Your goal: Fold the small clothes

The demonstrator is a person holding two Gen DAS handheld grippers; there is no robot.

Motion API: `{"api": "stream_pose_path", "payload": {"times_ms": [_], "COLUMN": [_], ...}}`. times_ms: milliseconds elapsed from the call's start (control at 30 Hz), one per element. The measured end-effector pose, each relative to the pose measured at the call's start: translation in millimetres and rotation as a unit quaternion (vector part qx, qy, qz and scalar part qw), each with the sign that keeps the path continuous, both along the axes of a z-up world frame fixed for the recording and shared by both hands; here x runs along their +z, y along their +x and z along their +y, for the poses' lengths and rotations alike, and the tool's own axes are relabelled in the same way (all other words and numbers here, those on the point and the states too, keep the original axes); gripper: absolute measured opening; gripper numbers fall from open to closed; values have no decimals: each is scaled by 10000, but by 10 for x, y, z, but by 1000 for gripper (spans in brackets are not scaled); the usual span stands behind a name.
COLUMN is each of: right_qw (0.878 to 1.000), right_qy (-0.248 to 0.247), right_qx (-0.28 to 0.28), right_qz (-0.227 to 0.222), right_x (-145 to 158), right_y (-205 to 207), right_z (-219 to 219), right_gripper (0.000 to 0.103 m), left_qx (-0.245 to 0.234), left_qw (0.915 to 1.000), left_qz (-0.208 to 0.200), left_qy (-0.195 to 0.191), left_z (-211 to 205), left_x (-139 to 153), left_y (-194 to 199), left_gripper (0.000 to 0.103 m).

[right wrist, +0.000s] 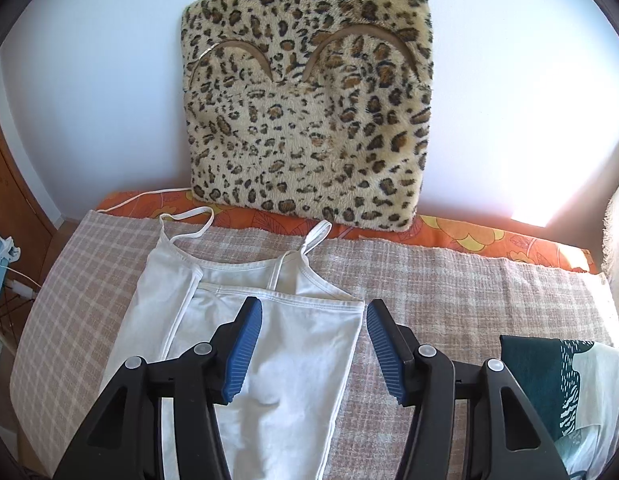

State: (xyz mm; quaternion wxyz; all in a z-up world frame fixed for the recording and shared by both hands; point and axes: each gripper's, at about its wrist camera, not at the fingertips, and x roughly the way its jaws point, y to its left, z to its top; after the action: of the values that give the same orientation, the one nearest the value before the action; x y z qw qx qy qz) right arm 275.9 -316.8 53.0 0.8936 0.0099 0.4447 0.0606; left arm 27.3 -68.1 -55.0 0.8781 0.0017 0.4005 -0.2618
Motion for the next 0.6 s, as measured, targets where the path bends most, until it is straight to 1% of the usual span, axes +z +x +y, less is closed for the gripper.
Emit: {"api": "stream_pose_path", "payload": {"times_ms": [33,67,100,233,400,500,600], "right_qw": [10000,9999,9997,9988,9961,9939,9933], "right_qy": [59,138,220,480,838,1029,1062], "right_qx": [-29,-44,-50,-45,-85,-116,-58], "right_qz": [11,19,28,73,253,391,455], "right_x": [-10,-23,-48,-195,-469,-597,-702], "right_y": [-15,-35,-44,-64,-16,64,112], "right_z": [-90,-170,-241,-448,-654,-747,-794], "right_gripper": [57,57,57,57,60,60,60], "left_qx": [-60,-114,-185,-551,-970,-1226,-1346], "left_qw": [10000,9999,9998,9976,9914,9873,9857], "left_qz": [-4,-30,-75,-244,-411,-392,-209], "left_qy": [36,54,80,332,777,933,995], "left_z": [-87,-164,-256,-650,-1110,-1308,-1430], "left_x": [1,0,4,-18,-137,-229,-315], "left_y": [1,-4,-11,-39,-89,-112,-95], "left_gripper": [34,44,46,46,46,46,46]}}
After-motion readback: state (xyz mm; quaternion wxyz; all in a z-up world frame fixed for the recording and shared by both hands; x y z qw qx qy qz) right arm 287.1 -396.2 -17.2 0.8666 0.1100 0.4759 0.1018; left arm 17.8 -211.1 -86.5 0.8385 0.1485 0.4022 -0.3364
